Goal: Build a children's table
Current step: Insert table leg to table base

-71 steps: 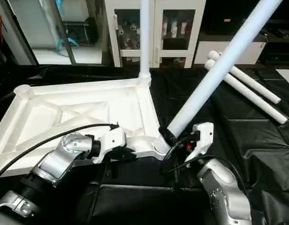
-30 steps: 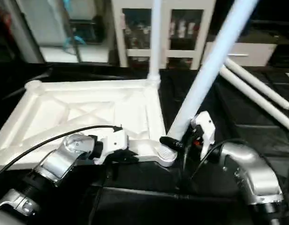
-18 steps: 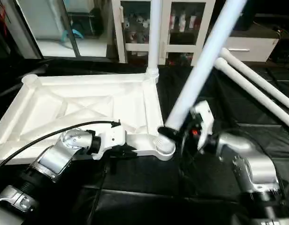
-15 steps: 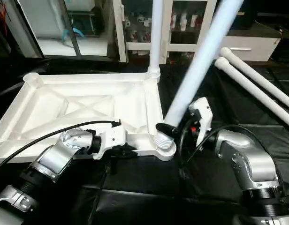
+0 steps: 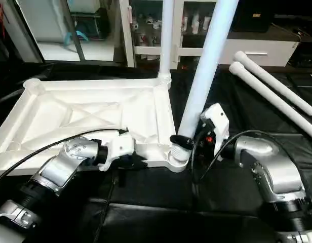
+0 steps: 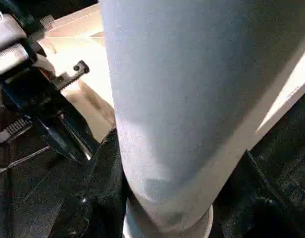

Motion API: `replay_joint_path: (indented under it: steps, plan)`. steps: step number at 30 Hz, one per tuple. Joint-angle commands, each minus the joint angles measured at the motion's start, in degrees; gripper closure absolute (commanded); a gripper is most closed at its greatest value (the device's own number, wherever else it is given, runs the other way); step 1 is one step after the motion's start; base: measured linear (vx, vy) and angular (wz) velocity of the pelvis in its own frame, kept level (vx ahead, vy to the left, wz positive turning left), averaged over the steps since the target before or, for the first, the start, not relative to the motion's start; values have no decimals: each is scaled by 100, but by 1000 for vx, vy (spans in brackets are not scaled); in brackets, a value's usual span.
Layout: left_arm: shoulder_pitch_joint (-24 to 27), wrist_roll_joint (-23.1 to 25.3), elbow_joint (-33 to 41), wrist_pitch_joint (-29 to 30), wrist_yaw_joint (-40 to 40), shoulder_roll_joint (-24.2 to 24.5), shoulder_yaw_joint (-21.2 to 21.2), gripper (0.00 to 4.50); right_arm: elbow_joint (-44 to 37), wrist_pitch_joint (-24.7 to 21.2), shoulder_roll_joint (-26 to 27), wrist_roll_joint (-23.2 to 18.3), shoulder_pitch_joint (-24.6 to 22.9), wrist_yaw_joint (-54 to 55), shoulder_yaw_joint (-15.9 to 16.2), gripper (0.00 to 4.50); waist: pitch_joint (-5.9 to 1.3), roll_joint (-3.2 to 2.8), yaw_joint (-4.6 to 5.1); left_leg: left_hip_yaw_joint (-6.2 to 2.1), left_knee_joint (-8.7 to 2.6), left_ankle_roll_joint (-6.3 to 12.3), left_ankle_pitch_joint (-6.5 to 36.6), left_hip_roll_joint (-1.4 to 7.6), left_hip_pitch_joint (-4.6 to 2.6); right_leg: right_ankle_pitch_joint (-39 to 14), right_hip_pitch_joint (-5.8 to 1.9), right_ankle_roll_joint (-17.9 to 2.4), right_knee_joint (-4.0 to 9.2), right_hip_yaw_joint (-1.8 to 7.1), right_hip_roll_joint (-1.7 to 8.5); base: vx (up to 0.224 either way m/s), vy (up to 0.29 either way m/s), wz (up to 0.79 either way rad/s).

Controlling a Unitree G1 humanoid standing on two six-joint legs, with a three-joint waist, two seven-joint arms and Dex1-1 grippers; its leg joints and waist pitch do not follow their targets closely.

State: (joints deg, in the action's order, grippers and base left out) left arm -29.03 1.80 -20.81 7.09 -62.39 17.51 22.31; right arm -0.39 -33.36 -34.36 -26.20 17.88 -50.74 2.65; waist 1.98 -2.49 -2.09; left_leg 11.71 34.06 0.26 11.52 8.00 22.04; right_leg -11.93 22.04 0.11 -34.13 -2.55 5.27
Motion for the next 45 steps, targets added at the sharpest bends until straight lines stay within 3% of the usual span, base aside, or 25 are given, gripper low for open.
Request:
replay_joint_path:
  steps: [1,4,6,8,13,14,15,21,28,34,37,44,45]
  plan:
    - [-141,6,102,-50,-22,73,-50,362,-178,-27,-62,4,55,6,-104,264,-312,55,-22,-243,-383,538,598,556,-152,-18,-200,-1624,292,230,403,0,0,0]
    - [-153,7,85,-30,-62,77,-30,361,-190,-30,-60,17,53,-4,-117,264,-313,83,-24,-240,-376,542,597,553,-147,86,-218,-1641,282,231,414,0,0,0]
    - [-188,38,3,-8,-118,80,-4,361,-220,-29,-63,17,39,10,-134,264,-313,29,-26,-246,-372,510,615,550,-147,113,-222,-1649,280,231,415,0,0,0]
    - [-233,119,-99,-66,-96,85,29,361,-240,-33,-64,11,27,21,-144,264,-314,56,-18,-240,-370,496,654,545,-146,124,-228,-1656,281,232,409,0,0,0]
    - [-328,133,-279,-1,-61,69,96,361,-300,-45,-71,-9,-28,50,-149,264,-318,49,-18,-247,-368,462,704,547,-150,106,-232,-1666,273,230,409,0,0,0]
    - [-333,133,-315,11,-114,72,132,361,-304,-42,-71,3,-36,57,-139,264,-315,11,-24,-252,-367,444,726,547,-151,94,-230,-1674,271,231,416,0,0,0]
    - [-334,151,-357,7,-133,69,166,361,-301,-30,-78,28,-40,57,-120,264,-313,32,-14,-249,-371,420,773,547,-151,62,-232,-1675,280,230,408,0,0,0]
    - [-387,372,-698,-158,7,-3,274,361,-322,-26,-81,79,-45,35,-36,264,-318,33,-15,-254,-362,425,745,549,-145,92,-242,-1671,279,231,420,0,0,0]
    - [-435,467,-885,-264,44,-49,365,361,-311,-17,-89,126,-7,-25,50,264,-310,34,-16,-253,-377,331,956,550,-164,-249,-231,-1622,310,234,423,0,0,0]
    - [-451,429,-954,-295,-83,-72,375,417,-190,-98,-262,356,21,-246,353,264,-308,20,-8,-265,-388,261,1023,553,-158,-282,-231,-1591,312,229,412,0,0,0]
    - [-449,411,-975,-292,-103,-78,368,448,-111,-79,-273,438,29,-257,430,264,-314,29,-5,-260,-375,323,948,548,-150,-149,-236,-1617,304,235,425,0,0,0]
    - [-402,362,-920,-252,-121,-114,357,450,233,42,-81,523,154,-145,458,264,-315,28,-5,-260,-368,367,932,548,-146,-245,-230,-1647,308,231,430,0,0,0]
    - [-389,354,-892,-238,-129,-114,353,450,296,64,-18,510,190,-103,432,264,-316,49,-10,-259,-368,357,936,551,-150,-278,-228,-1638,305,230,429,0,0,0]
